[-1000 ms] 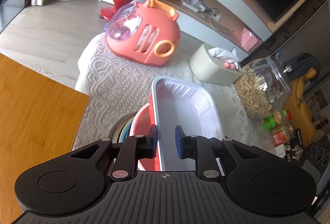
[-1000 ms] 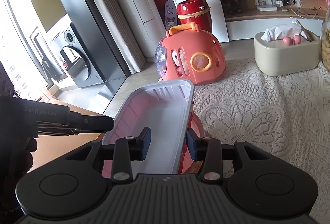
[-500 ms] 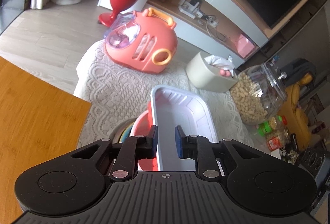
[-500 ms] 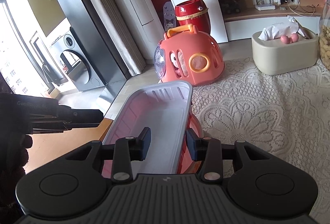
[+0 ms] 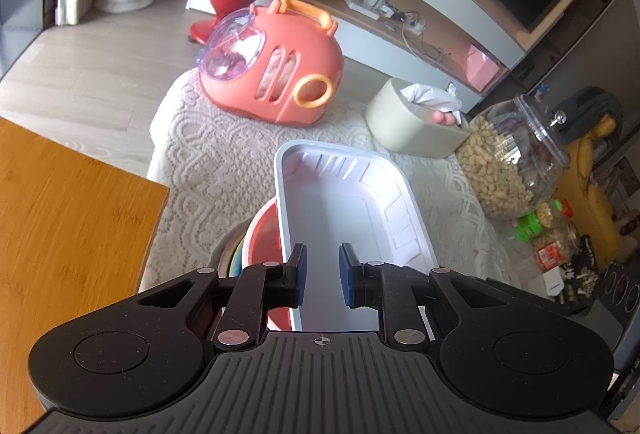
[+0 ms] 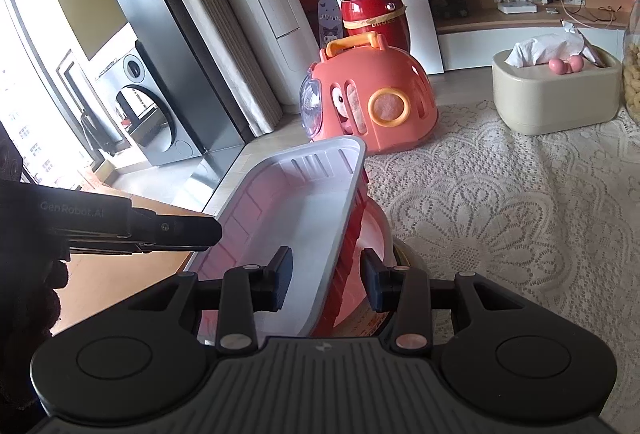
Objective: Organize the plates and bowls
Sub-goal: 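Lower the tray onto the white printed bowl with both grippers, then open both grippers and pull them back from the stack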
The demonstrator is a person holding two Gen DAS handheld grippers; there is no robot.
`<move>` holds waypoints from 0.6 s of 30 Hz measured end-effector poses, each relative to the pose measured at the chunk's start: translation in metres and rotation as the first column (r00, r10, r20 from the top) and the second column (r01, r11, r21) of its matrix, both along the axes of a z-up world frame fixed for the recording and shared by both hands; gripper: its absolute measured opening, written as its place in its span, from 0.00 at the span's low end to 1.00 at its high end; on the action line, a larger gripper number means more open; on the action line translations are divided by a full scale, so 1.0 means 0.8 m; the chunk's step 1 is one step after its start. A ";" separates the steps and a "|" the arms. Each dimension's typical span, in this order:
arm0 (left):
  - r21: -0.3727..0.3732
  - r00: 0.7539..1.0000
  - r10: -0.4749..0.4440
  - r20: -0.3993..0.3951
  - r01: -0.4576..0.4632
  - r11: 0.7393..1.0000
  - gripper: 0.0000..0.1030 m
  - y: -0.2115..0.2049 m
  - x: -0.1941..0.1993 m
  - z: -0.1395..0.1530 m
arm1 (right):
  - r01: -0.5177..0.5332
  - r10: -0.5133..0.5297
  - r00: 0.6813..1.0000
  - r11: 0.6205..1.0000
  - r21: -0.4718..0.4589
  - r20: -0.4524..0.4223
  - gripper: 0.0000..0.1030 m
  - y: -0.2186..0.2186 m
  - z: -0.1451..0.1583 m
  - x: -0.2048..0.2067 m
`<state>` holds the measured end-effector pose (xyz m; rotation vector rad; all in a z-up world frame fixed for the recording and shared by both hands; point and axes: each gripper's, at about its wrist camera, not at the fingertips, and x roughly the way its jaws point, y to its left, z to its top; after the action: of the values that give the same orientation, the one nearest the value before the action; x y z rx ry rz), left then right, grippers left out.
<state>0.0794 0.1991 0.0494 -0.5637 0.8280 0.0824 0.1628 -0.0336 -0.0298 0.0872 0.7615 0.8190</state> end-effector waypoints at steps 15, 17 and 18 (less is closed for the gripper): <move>0.031 1.000 0.003 0.023 -0.004 1.000 0.20 -0.013 -0.013 0.007 | 0.064 -0.063 0.998 0.997 -0.040 0.026 0.37 -0.009 -0.008 -0.001; 0.049 0.999 0.000 0.038 -0.001 0.999 0.20 -0.018 -0.017 0.009 | 0.073 -0.072 0.997 0.996 -0.041 0.024 0.37 -0.011 -0.009 -0.002; 0.064 0.999 0.003 0.049 -0.006 0.998 0.20 -0.021 -0.020 0.011 | 0.074 -0.073 0.997 0.996 -0.040 0.025 0.37 -0.012 -0.009 -0.002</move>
<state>0.0630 0.1822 0.0584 -0.5056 0.7742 0.0989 0.1613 -0.0430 -0.0368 0.0687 0.7483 0.7329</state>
